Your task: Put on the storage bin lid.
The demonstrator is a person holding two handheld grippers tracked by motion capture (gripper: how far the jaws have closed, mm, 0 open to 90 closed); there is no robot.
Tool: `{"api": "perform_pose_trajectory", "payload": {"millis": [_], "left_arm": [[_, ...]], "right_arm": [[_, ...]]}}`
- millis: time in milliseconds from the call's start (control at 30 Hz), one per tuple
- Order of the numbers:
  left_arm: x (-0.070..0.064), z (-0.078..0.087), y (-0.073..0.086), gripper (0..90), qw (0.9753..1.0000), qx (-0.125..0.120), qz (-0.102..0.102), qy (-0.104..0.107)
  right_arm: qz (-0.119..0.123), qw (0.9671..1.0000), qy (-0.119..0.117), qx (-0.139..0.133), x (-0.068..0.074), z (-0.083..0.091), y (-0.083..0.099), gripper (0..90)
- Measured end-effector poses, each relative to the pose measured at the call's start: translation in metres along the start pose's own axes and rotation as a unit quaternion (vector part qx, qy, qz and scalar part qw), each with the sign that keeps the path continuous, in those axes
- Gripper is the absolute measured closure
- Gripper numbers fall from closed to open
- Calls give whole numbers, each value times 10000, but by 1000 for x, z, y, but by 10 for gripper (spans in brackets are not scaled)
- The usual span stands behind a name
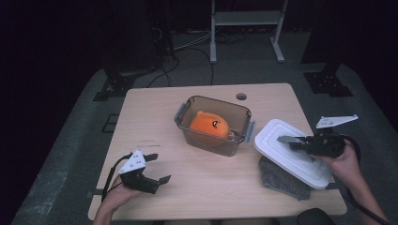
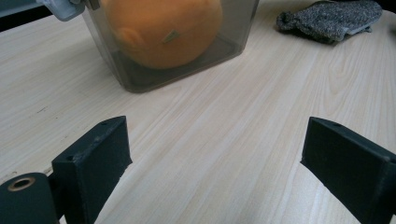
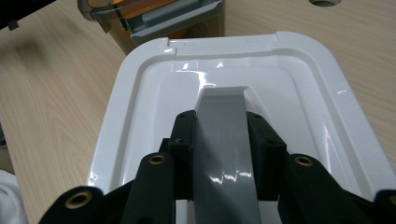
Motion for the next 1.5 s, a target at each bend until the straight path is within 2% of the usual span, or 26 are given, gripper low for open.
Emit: {"api": "perform_pose_trajectory", "payload": {"millis": [333, 667, 1000, 1500], "left_arm": [[-1, 0, 0, 71, 10000, 7, 17, 9], [-1, -1, 1, 71, 10000, 24, 6, 23], [0, 0, 0, 71, 10000, 6, 19, 4], [2, 1, 1, 71, 10000, -16, 43, -22]], "right_arm": [[173, 9998, 29, -47, 10, 16, -17, 660], [367, 9992, -54, -124, 22, 22, -41, 660], [684, 9973, -243, -58, 41, 11, -73, 660], [1086, 9924, -575, 63, 66, -23, -112, 660]]}}
Point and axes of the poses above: each handheld gripper's, and its own axes: z roughly backward along the jaws, y roughly out of its underside, x roughly to its left, the point moved 7 cm from there along -z, roughly forward along the jaws, and after that the axes turned 9 degrees about -y, right-handed, at the moved point
